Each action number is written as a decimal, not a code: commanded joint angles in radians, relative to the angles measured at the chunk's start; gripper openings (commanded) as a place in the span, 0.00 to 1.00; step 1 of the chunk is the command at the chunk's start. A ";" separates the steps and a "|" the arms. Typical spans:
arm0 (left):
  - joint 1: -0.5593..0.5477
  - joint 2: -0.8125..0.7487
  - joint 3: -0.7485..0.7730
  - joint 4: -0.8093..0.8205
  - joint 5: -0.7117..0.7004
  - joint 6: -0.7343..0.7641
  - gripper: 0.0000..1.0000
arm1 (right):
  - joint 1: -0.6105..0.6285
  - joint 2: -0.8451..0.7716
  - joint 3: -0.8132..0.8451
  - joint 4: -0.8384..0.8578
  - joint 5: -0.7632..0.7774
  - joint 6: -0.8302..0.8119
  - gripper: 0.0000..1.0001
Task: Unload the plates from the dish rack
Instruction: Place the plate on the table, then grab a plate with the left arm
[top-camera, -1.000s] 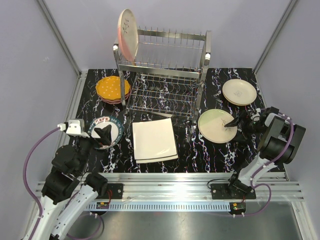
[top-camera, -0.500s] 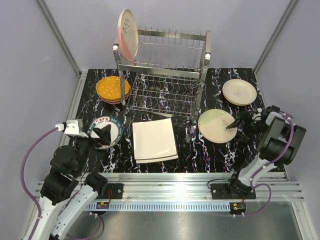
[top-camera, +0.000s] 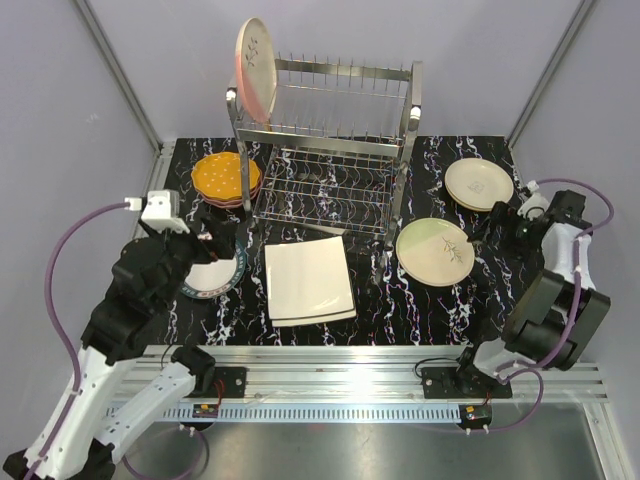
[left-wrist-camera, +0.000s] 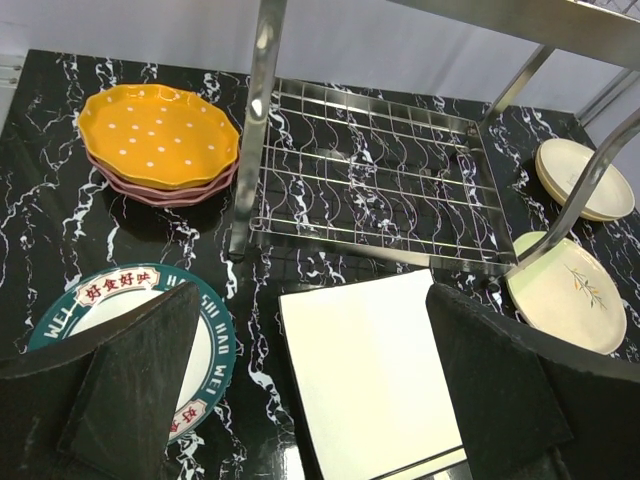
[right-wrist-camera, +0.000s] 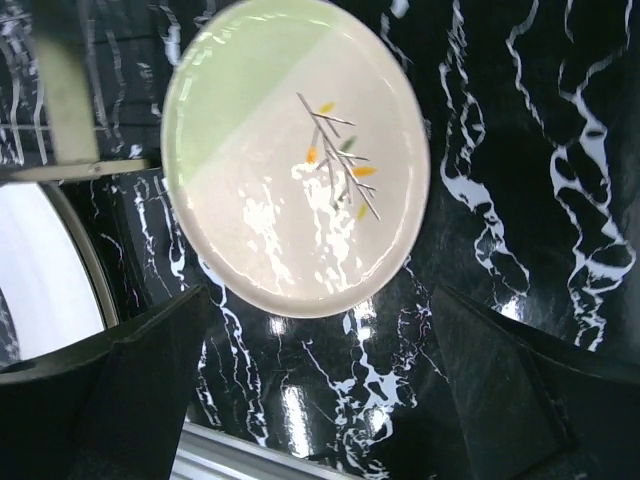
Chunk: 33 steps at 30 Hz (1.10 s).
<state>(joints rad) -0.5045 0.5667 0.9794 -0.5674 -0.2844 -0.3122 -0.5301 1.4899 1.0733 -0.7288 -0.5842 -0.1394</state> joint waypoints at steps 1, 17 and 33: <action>0.001 0.091 0.094 -0.008 0.030 -0.039 0.99 | 0.002 -0.152 0.022 -0.001 -0.127 -0.189 1.00; 0.001 0.406 0.404 -0.031 -0.021 0.047 0.99 | 0.090 -0.298 -0.021 -0.071 -0.476 -0.336 1.00; 0.001 0.536 0.530 0.001 -0.035 0.140 0.99 | 0.096 -0.393 -0.133 0.170 -0.215 -0.155 1.00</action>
<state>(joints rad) -0.5045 1.0904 1.4601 -0.6151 -0.3004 -0.2142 -0.4385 1.1328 0.9546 -0.6098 -0.8284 -0.3016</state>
